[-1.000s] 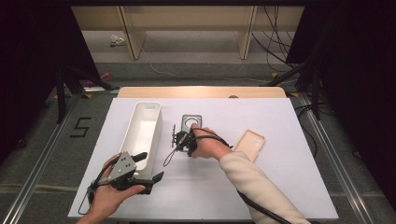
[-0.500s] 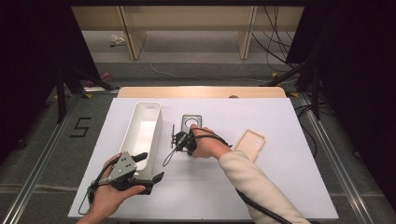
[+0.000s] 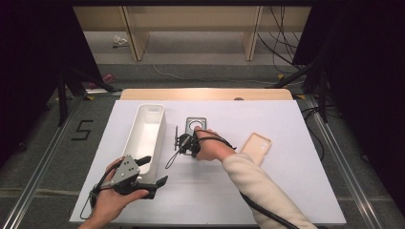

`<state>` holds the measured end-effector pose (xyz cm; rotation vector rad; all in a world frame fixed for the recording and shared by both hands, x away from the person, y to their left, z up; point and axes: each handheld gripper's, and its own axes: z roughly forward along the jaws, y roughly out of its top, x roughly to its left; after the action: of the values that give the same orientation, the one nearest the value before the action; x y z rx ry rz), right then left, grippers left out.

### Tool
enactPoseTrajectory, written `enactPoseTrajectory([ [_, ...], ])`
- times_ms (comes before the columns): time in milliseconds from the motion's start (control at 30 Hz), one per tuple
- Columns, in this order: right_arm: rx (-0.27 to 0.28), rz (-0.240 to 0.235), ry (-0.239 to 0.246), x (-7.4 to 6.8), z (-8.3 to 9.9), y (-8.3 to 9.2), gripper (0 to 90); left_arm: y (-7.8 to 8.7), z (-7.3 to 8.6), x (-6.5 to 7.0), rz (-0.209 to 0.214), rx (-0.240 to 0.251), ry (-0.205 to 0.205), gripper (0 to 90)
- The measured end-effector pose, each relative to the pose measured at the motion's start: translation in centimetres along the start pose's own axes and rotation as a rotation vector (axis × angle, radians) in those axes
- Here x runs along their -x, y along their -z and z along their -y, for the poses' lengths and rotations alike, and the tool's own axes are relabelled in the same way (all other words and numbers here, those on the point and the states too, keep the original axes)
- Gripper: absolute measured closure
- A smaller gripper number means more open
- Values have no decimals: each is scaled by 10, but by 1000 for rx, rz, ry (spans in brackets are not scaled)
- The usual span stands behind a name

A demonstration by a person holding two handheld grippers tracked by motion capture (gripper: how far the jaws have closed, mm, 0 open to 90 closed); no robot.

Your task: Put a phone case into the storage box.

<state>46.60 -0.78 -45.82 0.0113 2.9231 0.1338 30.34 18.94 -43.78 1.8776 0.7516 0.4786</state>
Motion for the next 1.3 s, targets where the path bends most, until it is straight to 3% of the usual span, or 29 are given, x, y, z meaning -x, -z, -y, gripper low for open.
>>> enactPoseTrajectory([
  [700, 20, -7, 1, -2, 3, 1, 890, 0, 0, 0, -3, -2, -3, 133],
  [1033, 116, -17, -43, -4, 15, 8, 892, 0, 0, 0, -4, -3, 0, 135],
  [1300, 267, 5, -84, -8, 34, 23, 895, -1, 1, -1, -11, -5, -1, 136],
])
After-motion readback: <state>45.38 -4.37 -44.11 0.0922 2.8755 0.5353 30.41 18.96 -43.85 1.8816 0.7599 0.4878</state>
